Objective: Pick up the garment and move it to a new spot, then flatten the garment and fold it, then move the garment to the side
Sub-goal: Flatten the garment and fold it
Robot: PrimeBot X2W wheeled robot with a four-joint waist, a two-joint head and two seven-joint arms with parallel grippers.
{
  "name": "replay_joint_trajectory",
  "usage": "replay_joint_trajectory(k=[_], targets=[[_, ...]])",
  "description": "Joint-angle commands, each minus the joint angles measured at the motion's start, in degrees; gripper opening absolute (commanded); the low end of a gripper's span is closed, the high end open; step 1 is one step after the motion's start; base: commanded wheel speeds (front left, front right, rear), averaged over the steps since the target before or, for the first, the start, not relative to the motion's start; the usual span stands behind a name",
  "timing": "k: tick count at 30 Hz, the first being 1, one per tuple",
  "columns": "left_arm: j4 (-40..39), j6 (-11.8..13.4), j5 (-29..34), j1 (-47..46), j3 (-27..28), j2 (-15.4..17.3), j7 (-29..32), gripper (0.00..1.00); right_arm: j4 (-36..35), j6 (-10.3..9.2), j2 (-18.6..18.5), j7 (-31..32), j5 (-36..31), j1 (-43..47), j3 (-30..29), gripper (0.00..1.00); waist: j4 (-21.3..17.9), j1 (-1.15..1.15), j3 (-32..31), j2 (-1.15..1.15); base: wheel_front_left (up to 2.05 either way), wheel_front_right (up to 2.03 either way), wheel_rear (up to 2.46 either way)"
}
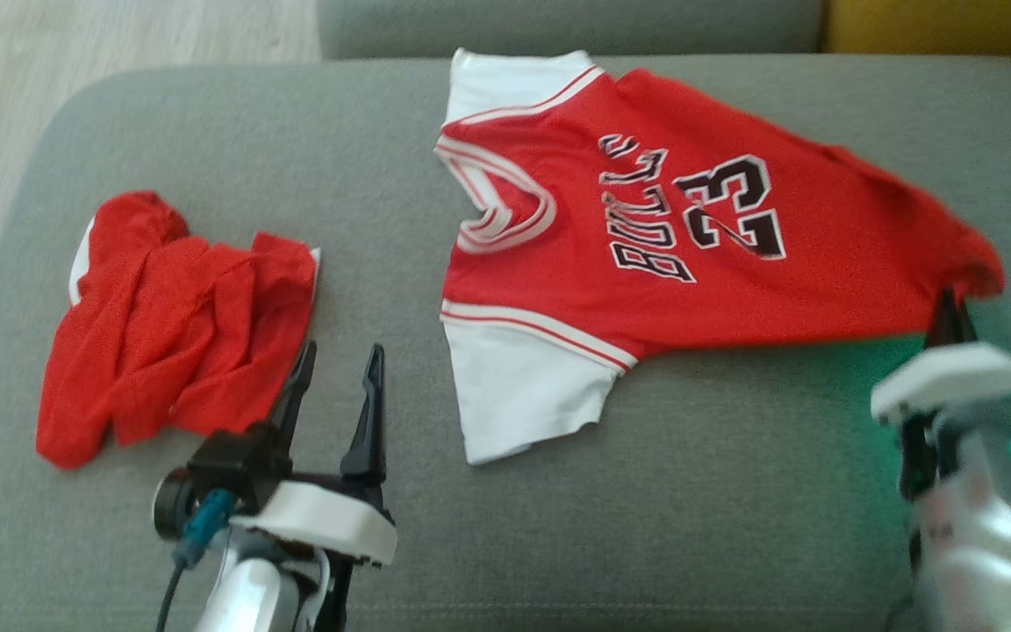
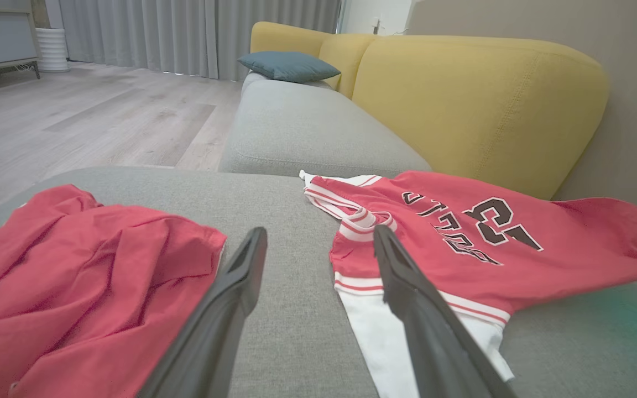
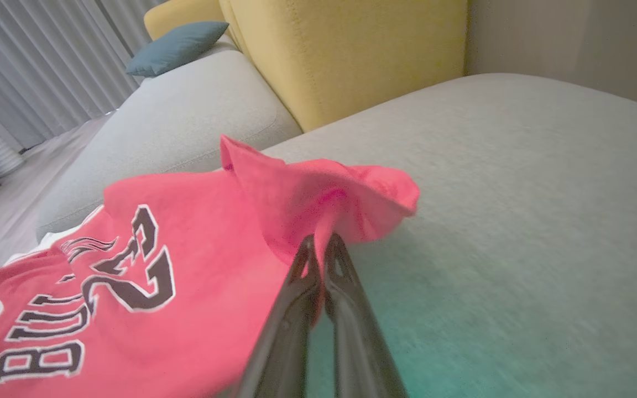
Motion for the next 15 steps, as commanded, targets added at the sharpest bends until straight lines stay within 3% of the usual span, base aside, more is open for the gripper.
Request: replay_joint_trajectory(k=[1,8,15], targets=[[-1.9,0.5,-0.3,-0.6,2.3,0.1,-0.3,1.00,-3.2,0.22,-0.1,-0.8,0.6,1.5,2.0,0.00,-1.6,0.00,-1.8,0.00,0.00,0.00,0.00],[-2.3,1.1,-0.7,1.3,2.0,0.1,-0.3,1.00,-8.5,0.22,-0.1,-0.1,2.2,7.6,4.1,0.00,-2.6,0.00,-4.0,0.00,0.00,0.00,0.00],[-2.8,1.2,-0.9,1.9,1.2,0.1,-0.3,1.00,-15.9,0.22,-0.1,4.4,2.6,10.6,5.1,0.00,-1.5,0.00,-4.1,0.00,0.00,0.00,0.00]])
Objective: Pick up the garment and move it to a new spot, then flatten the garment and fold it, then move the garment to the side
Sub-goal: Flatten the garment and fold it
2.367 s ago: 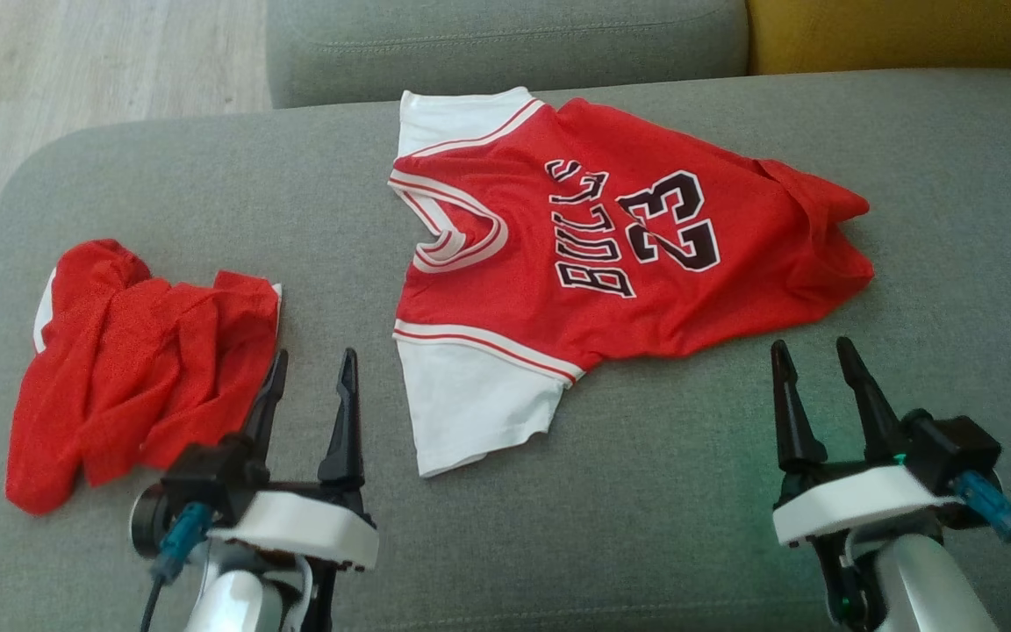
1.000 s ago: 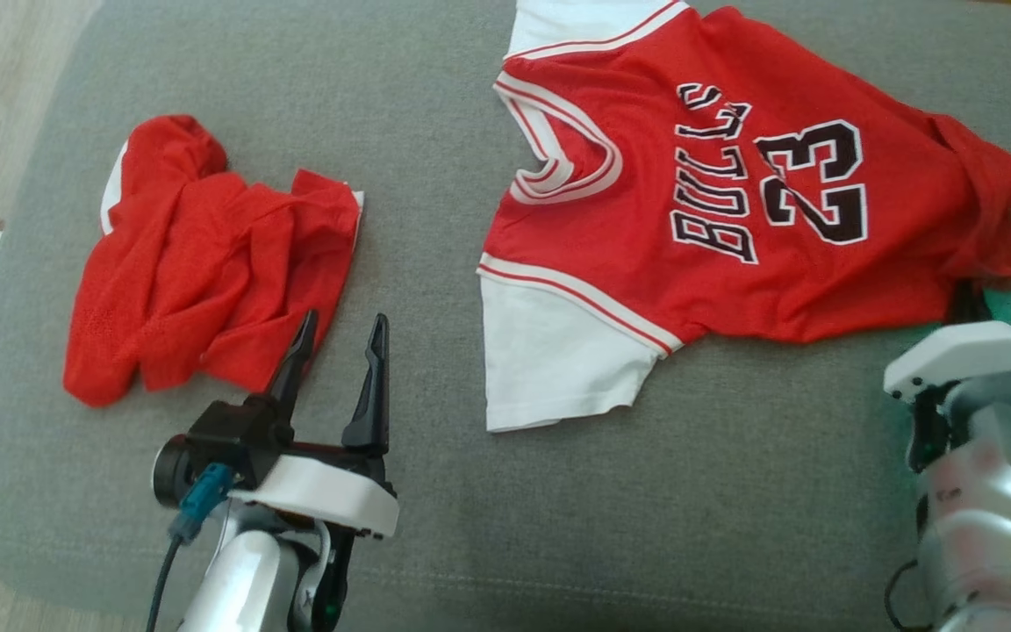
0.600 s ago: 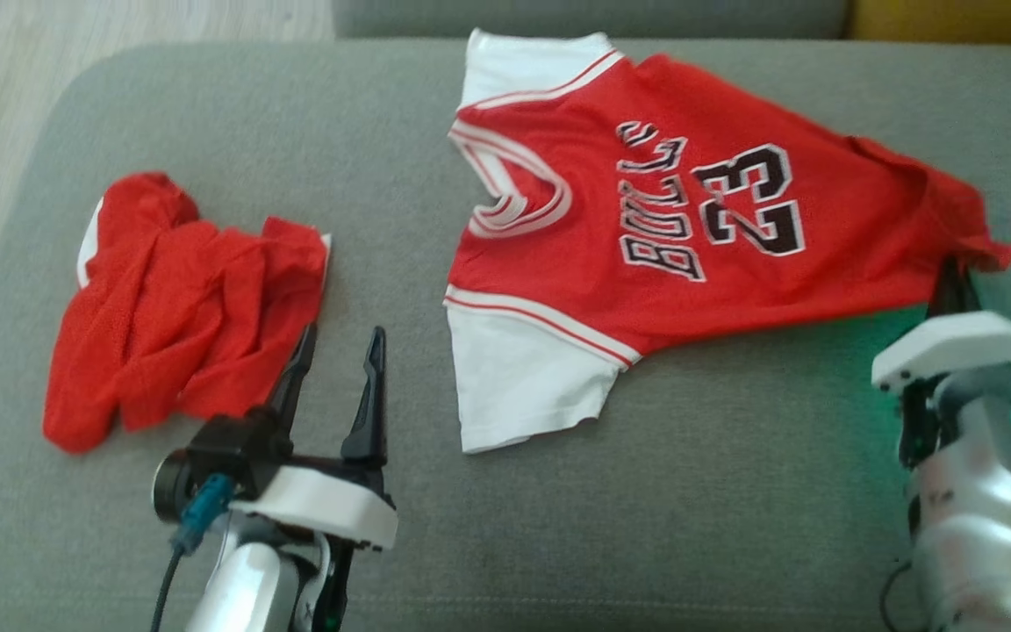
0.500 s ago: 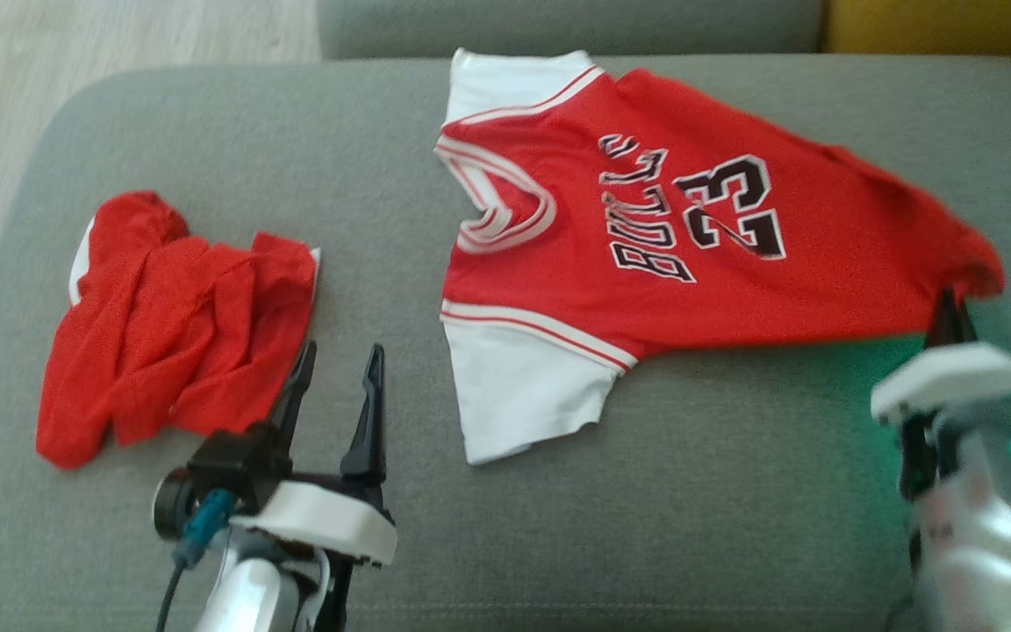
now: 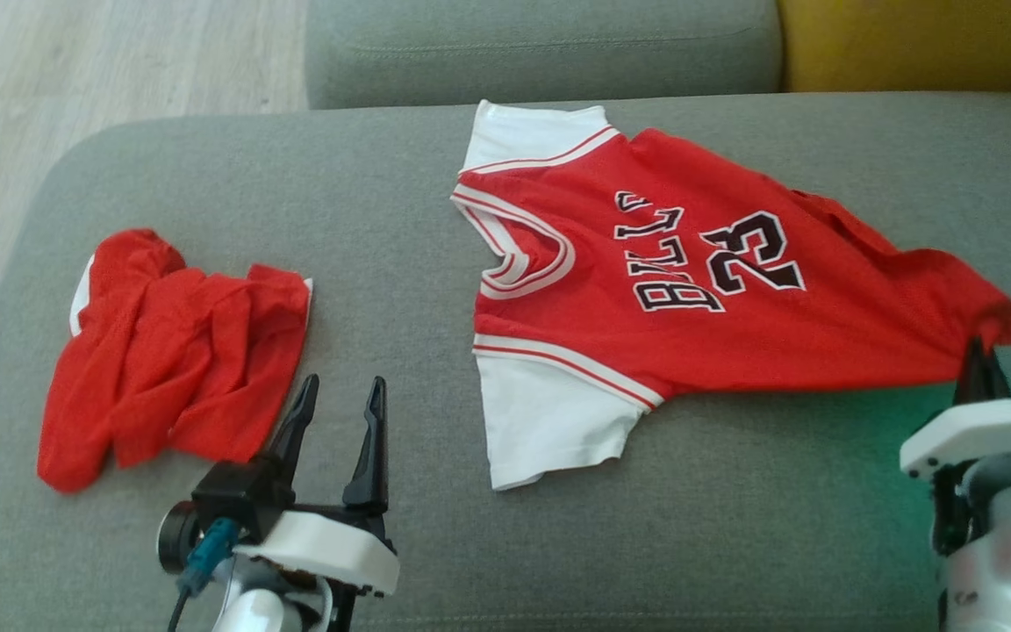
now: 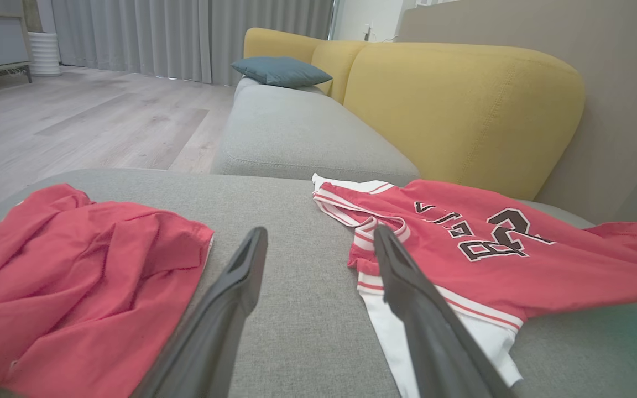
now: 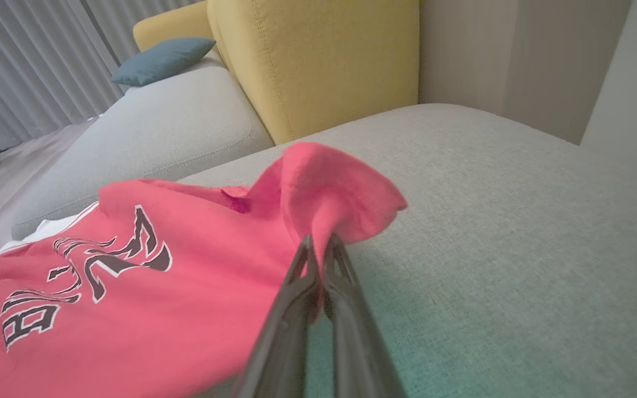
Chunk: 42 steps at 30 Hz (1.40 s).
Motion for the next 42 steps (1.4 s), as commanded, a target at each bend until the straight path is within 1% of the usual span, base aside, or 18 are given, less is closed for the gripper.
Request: replay_joint_trajectory(k=[1,6,10,14,18,24,25,26,33,37,41,42], targets=[[-2.2,0.3,-0.3,-2.0,1.7,0.1,-0.3,1.00,-2.6,0.22,-0.2,0.4,-0.6,-1.7,1.8,0.00,0.5,0.00,0.5,0.00,0.00,0.00,0.00],[-2.1,-0.1,-0.3,-3.0,1.3,0.1,-0.3,1.00,-6.9,0.22,-0.2,4.5,-2.8,-3.9,3.4,0.00,2.7,0.00,2.7,0.00,0.00,0.00,0.00],[-1.8,-0.4,-0.5,-4.1,1.0,0.1,-0.3,1.00,-7.7,0.22,-0.2,7.1,-4.2,-6.8,4.5,0.00,4.8,0.00,4.3,0.00,0.00,0.00,0.00],[-1.5,-0.7,-0.7,-5.1,0.5,0.1,-0.3,1.00,-5.7,0.22,-0.2,8.5,-7.9,-9.4,3.4,0.00,6.9,0.00,5.7,0.00,0.00,0.00,0.00],[-1.3,-0.8,-0.9,-6.0,0.2,0.1,-0.3,1.00,-2.4,0.22,-0.2,9.4,-12.9,-11.2,0.2,0.00,8.5,0.00,6.5,0.00,0.00,0.00,0.00],[-1.3,-0.7,-1.1,-6.4,0.4,0.1,-0.3,1.00,2.4,0.22,-0.2,8.7,-18.3,-13.4,-3.8,0.00,9.0,0.00,7.3,0.00,0.00,0.00,0.00],[-1.2,-0.7,-1.1,-6.5,0.4,0.1,-0.3,1.00,3.1,0.22,-0.2,8.3,-19.1,-13.8,-4.4,0.27,9.0,0.00,7.4,0.00,0.00,0.00,0.00],[-1.2,-0.7,-1.1,-6.5,0.3,0.1,-0.3,1.00,3.8,0.22,-0.2,7.8,-19.6,-14.3,-4.9,1.00,8.8,0.00,7.4,0.00,0.00,0.00,0.00],[-1.2,-0.6,-1.0,-6.8,0.6,0.1,-0.3,1.00,8.5,0.22,-0.2,4.3,-21.9,-16.9,-6.2,1.00,7.0,0.00,6.8,0.00,0.00,0.00,0.00],[-1.1,-0.5,-0.9,-6.6,0.8,0.1,-0.3,1.00,9.8,0.22,-0.2,2.3,-21.5,-17.1,-6.3,1.00,5.9,0.00,5.9,0.00,0.00,0.00,0.00],[-1.3,-0.3,-0.8,-6.0,1.2,0.1,-0.3,1.00,11.6,0.22,-0.2,-0.8,-19.3,-16.6,-5.4,1.00,4.2,0.00,4.5,0.00,0.00,0.00,0.00],[-1.5,-0.2,-0.8,-5.7,1.5,0.1,-0.3,1.00,12.7,0.22,-0.2,-2.5,-17.3,-16.3,-3.8,1.00,3.3,0.00,3.9,0.00,0.00,0.00,0.00]])
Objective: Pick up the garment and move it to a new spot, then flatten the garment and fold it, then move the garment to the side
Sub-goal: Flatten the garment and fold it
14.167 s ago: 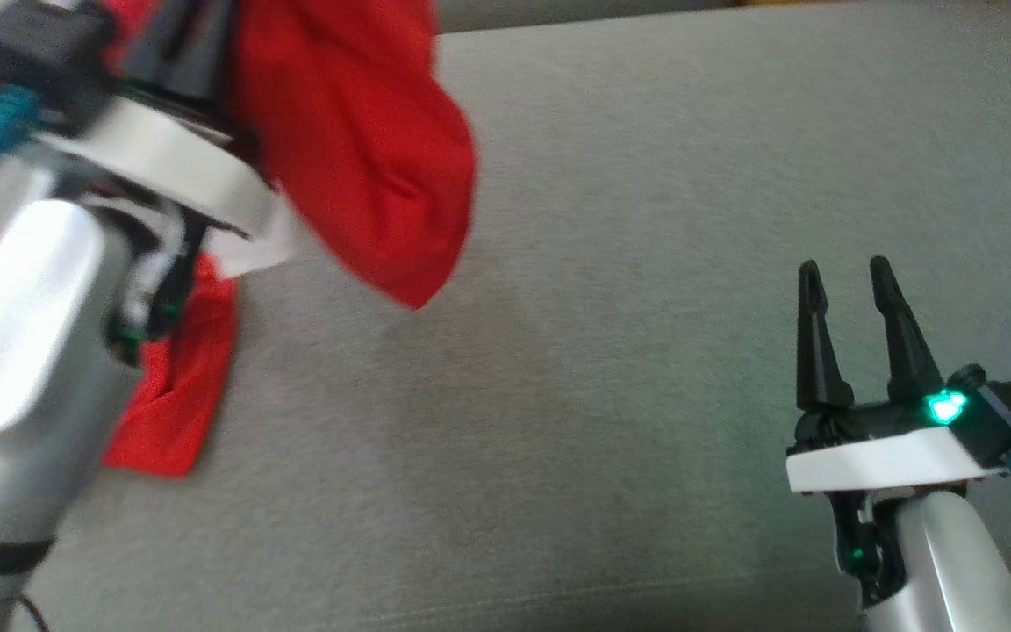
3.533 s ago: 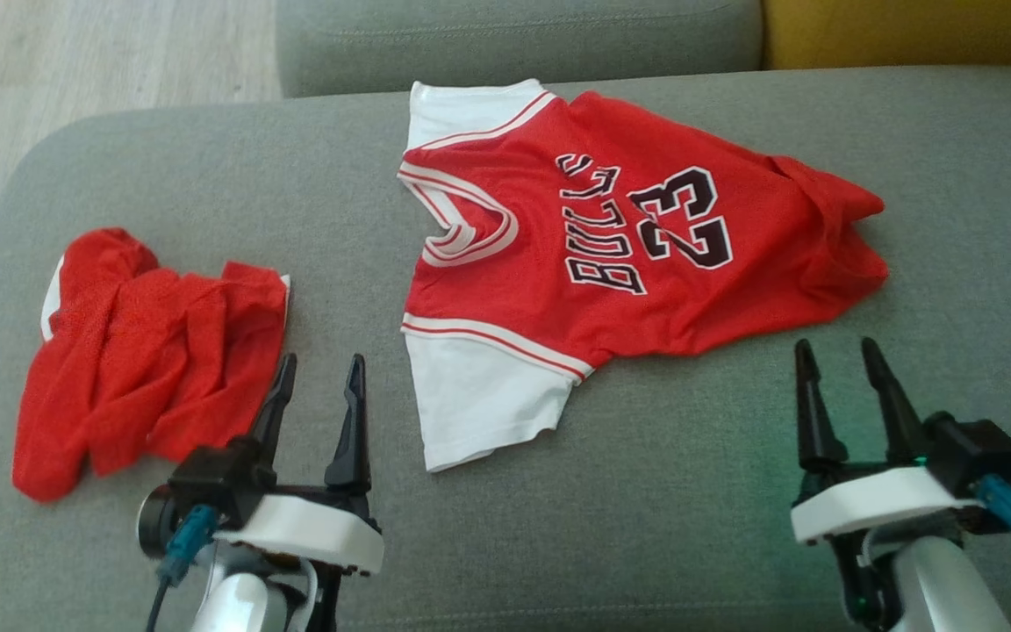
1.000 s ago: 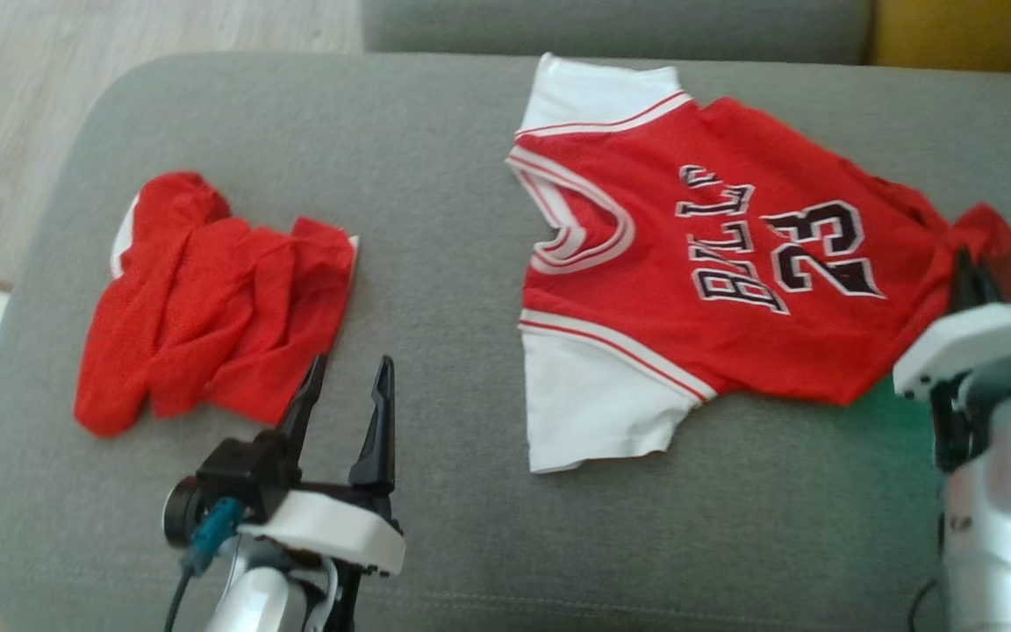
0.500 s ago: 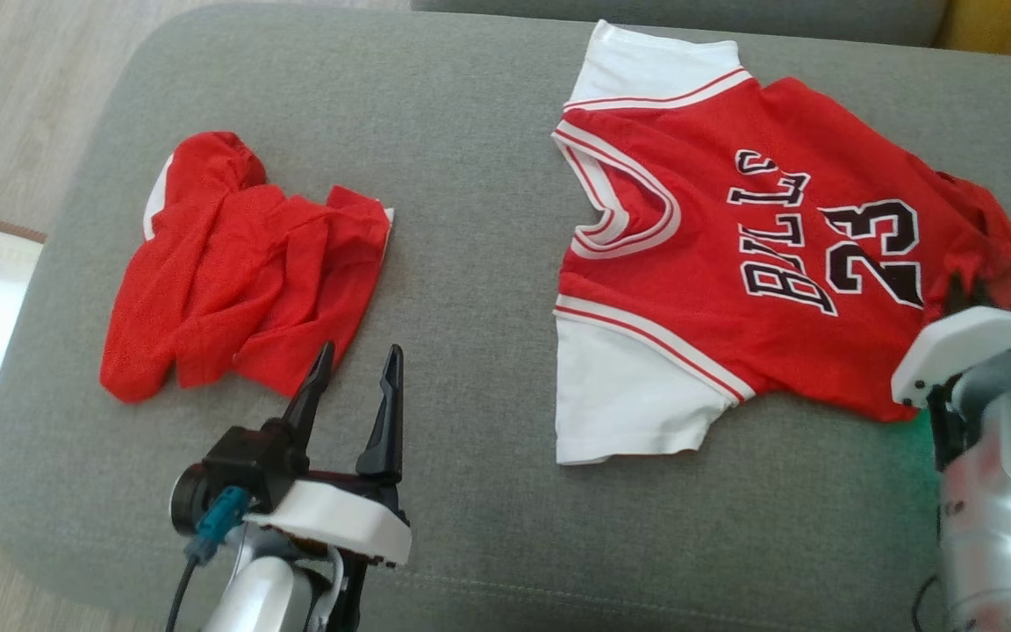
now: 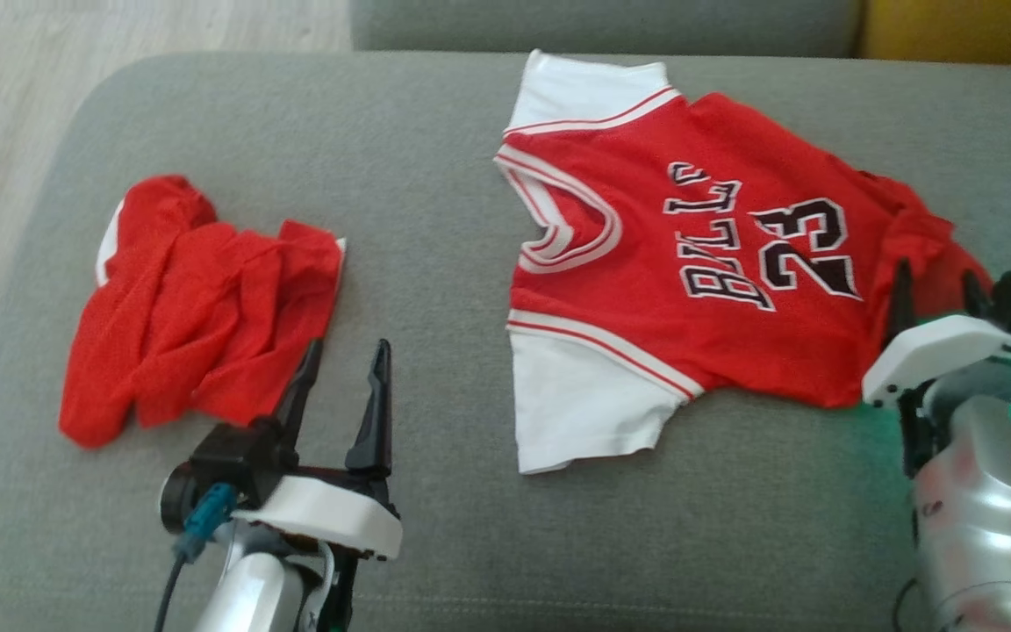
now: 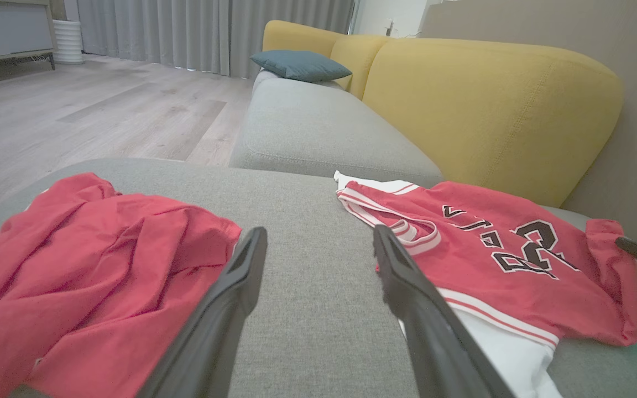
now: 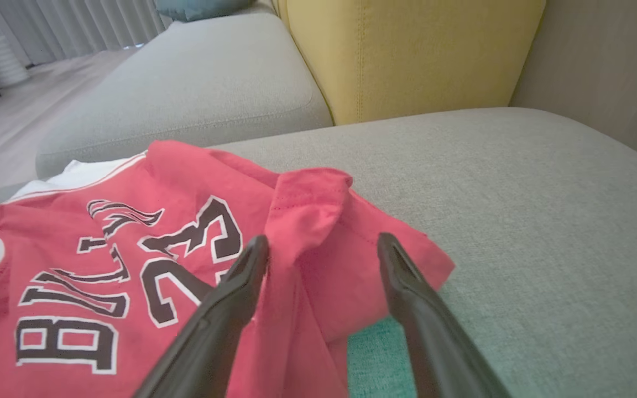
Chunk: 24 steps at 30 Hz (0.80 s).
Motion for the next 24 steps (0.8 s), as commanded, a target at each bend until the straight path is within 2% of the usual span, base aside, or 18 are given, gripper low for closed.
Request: replay_joint_trajectory(k=[1,7,14,18,24], targets=[[-2.2,0.4,0.3,-1.6,2.1,0.1,-0.3,1.00,-1.0,0.22,-0.1,-1.2,1.3,-1.5,2.3,1.00,-1.2,0.00,-0.9,0.00,0.00,0.00,0.00],[-3.2,0.8,0.3,-0.7,2.4,0.1,-0.3,1.00,-2.4,0.22,-0.1,-3.5,12.2,1.9,10.8,1.00,-3.6,0.00,-2.3,0.00,0.00,0.00,0.00],[-4.0,1.1,0.1,-0.1,2.3,0.1,-0.3,1.00,-19.2,0.22,-0.1,-3.6,25.3,13.9,19.1,1.00,-5.4,0.00,-2.8,0.00,0.00,0.00,0.00],[-3.8,0.8,0.2,0.0,2.1,0.1,-0.3,1.00,-25.3,0.22,-0.1,-3.6,27.9,18.7,22.1,1.00,-6.2,0.00,-2.7,0.00,0.00,0.00,0.00],[-3.4,0.4,0.4,-0.5,1.9,0.1,-0.3,1.00,-31.2,0.22,-0.1,-3.5,28.3,21.0,22.5,1.00,-6.9,0.00,-1.9,0.00,0.00,0.00,0.00]])
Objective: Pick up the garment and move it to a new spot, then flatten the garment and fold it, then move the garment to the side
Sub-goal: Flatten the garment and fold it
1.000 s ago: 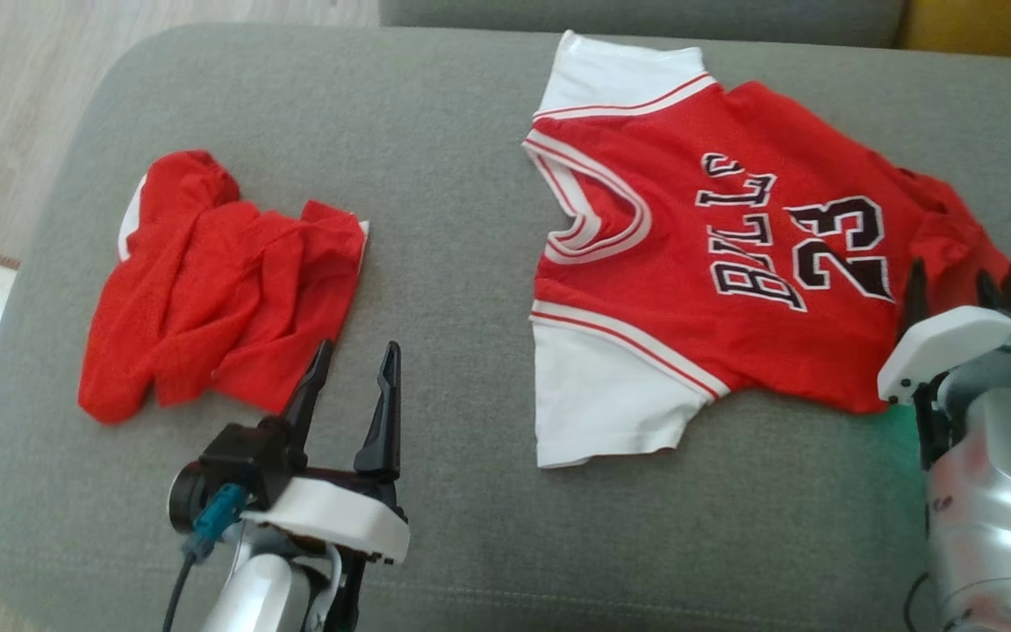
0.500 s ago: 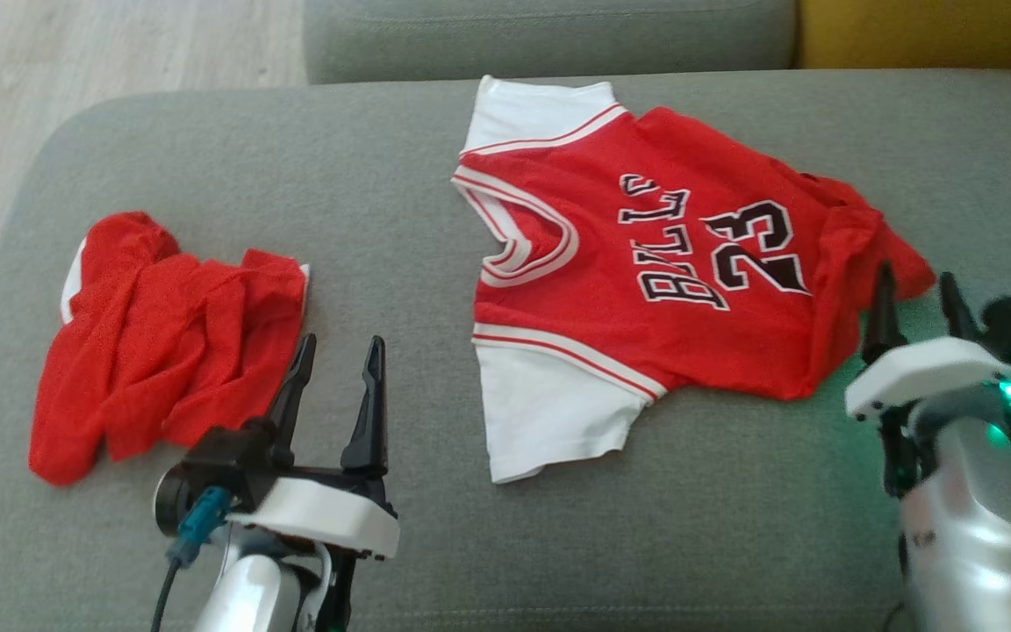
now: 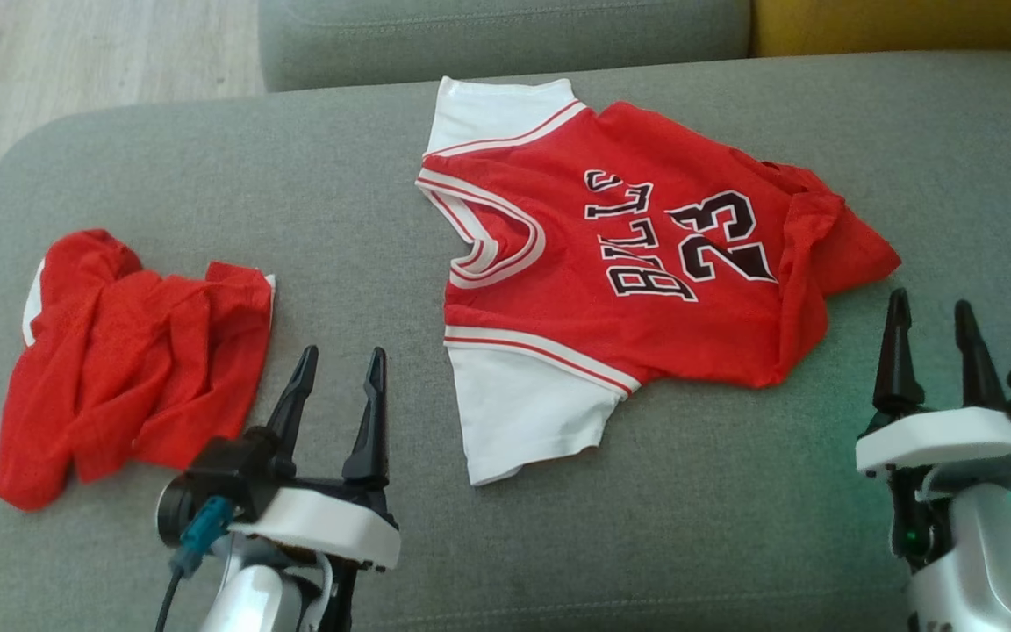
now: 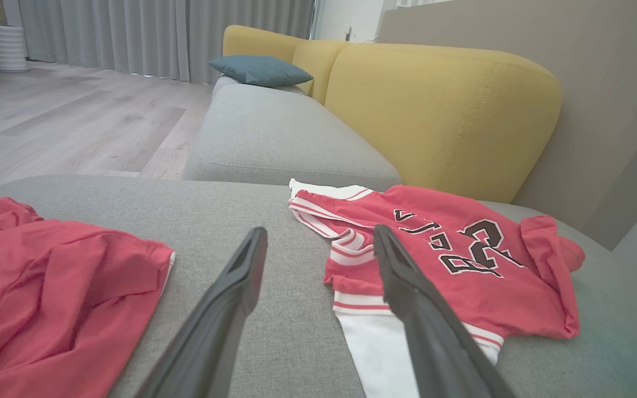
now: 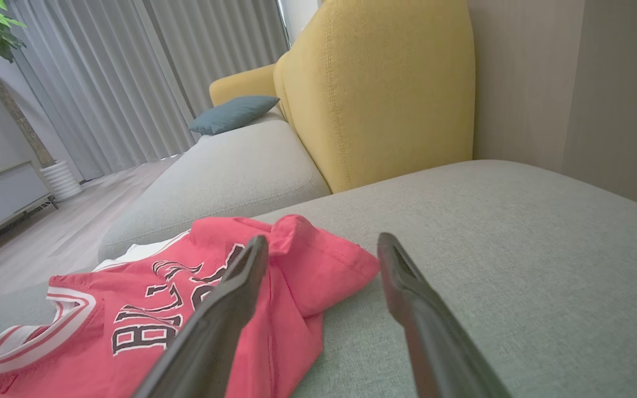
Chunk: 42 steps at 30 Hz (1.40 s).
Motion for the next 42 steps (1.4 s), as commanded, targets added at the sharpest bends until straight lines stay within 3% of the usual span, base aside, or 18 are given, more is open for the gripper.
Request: replay_joint_trajectory(k=[1,5,13,33,34,35,38,42], targets=[[-1.6,-0.2,0.4,-2.4,1.4,0.1,-0.3,1.00,-2.4,0.22,-0.2,-0.5,0.3,-0.7,1.5,1.00,0.0,0.00,0.3,0.00,0.00,0.00,0.00],[1.1,-1.4,0.3,-3.3,-0.4,0.1,-0.3,1.00,-4.1,0.22,-0.2,0.0,0.3,-0.1,1.3,1.00,-0.2,0.00,1.2,0.00,0.00,0.00,0.00],[14.0,-6.2,-0.9,-7.4,-7.4,0.1,2.5,1.00,-5.3,0.22,-0.2,0.3,1.0,-0.1,1.7,1.00,-1.9,0.00,2.5,0.00,0.00,0.00,0.00],[27.5,-6.4,-4.3,-12.8,-11.5,0.1,7.3,1.00,-7.7,0.22,-0.2,0.1,2.0,-0.9,3.5,1.00,-5.9,0.00,4.8,0.00,0.00,0.00,0.00],[27.9,-6.7,-4.6,-12.9,-11.8,0.1,7.6,0.34,-7.8,0.22,-0.2,0.1,2.1,-0.9,3.5,1.00,-6.0,0.00,4.8,0.00,0.00,0.00,0.00],[28.1,-6.9,-4.8,-13.0,-12.1,0.1,7.7,0.00,-7.9,0.22,-0.2,0.1,2.1,-0.8,3.5,1.00,-6.0,0.00,4.8,0.00,0.00,0.00,0.00],[28.2,-6.9,-5.4,-13.4,-12.0,0.1,6.6,0.00,-8.2,0.22,-0.2,0.1,2.1,-0.7,3.0,1.00,-5.8,0.00,4.7,0.00,0.00,0.00,0.00],[26.8,-4.2,-6.4,-14.0,-9.8,0.1,2.3,0.00,-8.2,0.22,-0.2,0.2,1.7,-0.4,2.1,1.00,-4.6,0.00,3.9,0.00,0.00,0.00,0.00]])
